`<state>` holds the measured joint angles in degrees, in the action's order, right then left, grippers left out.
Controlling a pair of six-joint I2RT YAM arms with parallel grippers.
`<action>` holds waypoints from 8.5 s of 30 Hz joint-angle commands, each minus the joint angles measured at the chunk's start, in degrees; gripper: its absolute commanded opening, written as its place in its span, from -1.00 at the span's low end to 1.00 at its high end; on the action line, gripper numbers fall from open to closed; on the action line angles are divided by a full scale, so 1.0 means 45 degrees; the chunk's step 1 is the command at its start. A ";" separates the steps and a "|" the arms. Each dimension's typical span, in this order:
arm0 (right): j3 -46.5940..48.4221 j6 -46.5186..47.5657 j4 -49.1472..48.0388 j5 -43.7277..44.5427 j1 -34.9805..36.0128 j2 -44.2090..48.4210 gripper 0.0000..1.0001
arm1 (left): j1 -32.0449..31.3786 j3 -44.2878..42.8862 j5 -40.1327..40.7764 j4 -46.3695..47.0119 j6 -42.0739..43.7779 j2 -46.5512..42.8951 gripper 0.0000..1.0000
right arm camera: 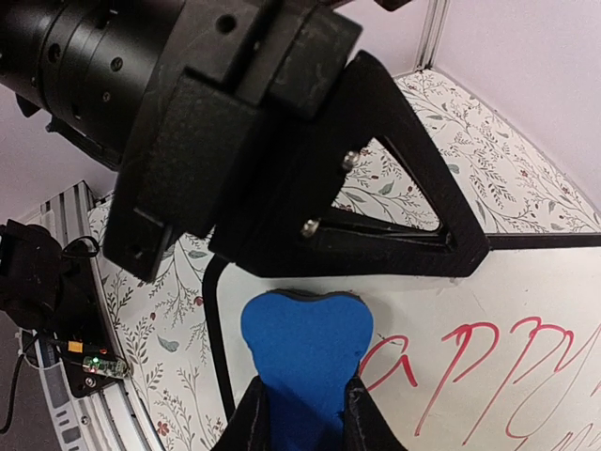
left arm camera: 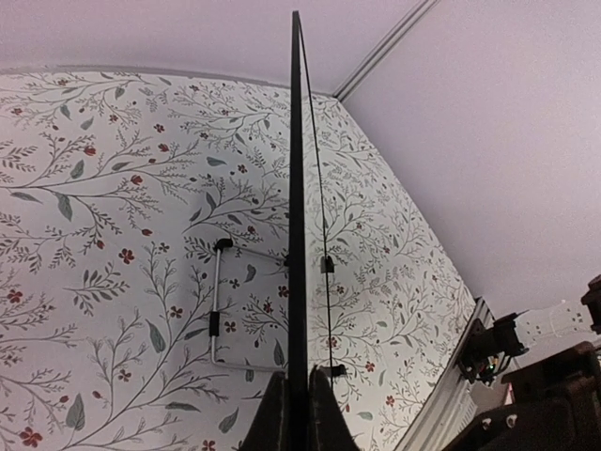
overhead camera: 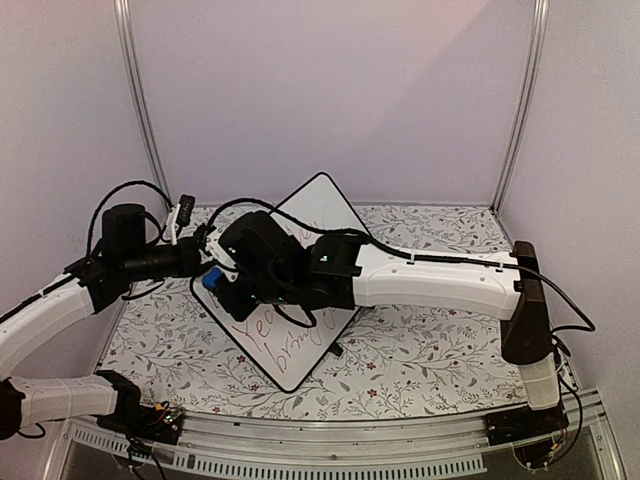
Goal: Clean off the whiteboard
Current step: Erase the whiteboard at the center of the board.
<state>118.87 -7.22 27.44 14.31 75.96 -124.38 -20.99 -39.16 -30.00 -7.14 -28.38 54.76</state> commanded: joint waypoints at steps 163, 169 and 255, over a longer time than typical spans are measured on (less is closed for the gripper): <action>-0.4697 -0.0488 -0.0609 -0.0055 -0.0533 0.1382 -0.85 | -0.0219 0.0220 -0.1014 0.1381 -0.0140 -0.0334 -1.00; -0.4883 0.0127 -0.0601 0.0320 -0.0096 0.1461 -0.87 | -0.0228 0.0222 -0.1010 0.1380 -0.0158 -0.0284 -1.00; -0.5607 0.2119 -0.1319 -0.1929 -0.1393 0.2448 -0.93 | -0.0226 0.0259 -0.1041 0.1384 -0.0192 -0.0275 -1.00</action>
<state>96.49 3.36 18.81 7.29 70.41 -114.83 -20.99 -37.63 -31.11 -5.17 -30.13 54.13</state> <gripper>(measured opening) 0.202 0.031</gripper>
